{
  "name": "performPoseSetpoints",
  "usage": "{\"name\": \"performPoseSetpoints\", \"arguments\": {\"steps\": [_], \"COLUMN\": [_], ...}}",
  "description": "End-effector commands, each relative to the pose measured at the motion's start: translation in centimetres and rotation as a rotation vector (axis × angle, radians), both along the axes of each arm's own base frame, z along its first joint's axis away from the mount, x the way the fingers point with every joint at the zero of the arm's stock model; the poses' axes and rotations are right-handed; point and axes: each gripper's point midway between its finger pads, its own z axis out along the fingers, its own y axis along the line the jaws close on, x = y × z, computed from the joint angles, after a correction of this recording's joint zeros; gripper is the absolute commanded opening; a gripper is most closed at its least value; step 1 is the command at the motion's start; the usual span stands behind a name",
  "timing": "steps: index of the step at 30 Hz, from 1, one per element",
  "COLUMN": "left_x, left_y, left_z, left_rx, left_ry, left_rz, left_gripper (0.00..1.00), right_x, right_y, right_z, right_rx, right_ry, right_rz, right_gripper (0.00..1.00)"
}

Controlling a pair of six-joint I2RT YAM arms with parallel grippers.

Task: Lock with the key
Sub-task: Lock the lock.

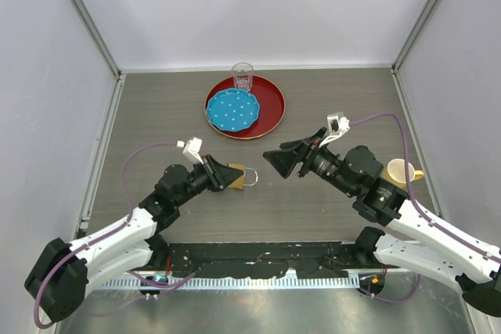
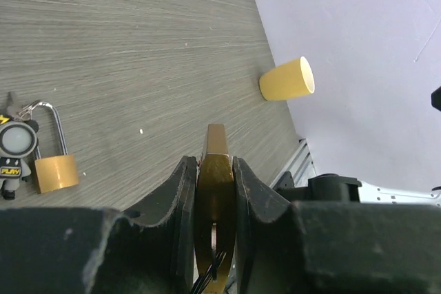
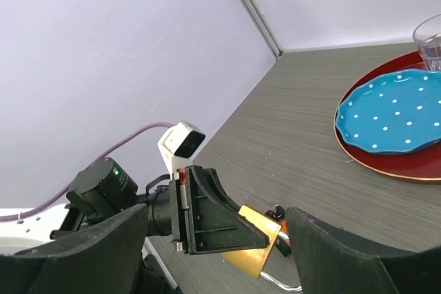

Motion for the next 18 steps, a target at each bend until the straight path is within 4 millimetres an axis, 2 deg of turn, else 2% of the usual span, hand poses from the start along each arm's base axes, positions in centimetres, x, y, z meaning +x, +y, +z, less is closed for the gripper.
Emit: {"name": "performPoseSetpoints", "arguments": {"steps": [1,5,11,12,18], "left_x": [0.5,0.3,-0.1,-0.2,-0.7], "left_y": [0.7,1.0,0.8,0.8,0.5], "left_z": [5.8,6.9,10.4,11.6,14.7], "left_rx": [-0.138,-0.197,-0.302,-0.326,-0.378], "left_ry": [-0.135,-0.156,-0.241,-0.269,-0.33], "left_rz": [0.054,0.063,0.042,0.036,-0.004], "left_gripper": [0.0,0.0,0.0,0.0,0.0], "right_x": [0.6,0.6,0.7,0.9,1.6], "right_y": [-0.6,-0.3,1.1,1.4,2.0], "right_z": [1.8,0.8,-1.4,-2.1,-3.0], "right_rx": [0.142,0.228,0.361,0.374,0.443], "right_ry": [-0.019,0.025,0.125,0.134,0.177], "right_rz": [-0.058,-0.054,0.0,0.002,0.011], "right_gripper": [0.9,0.91,0.91,0.92,0.91]}}
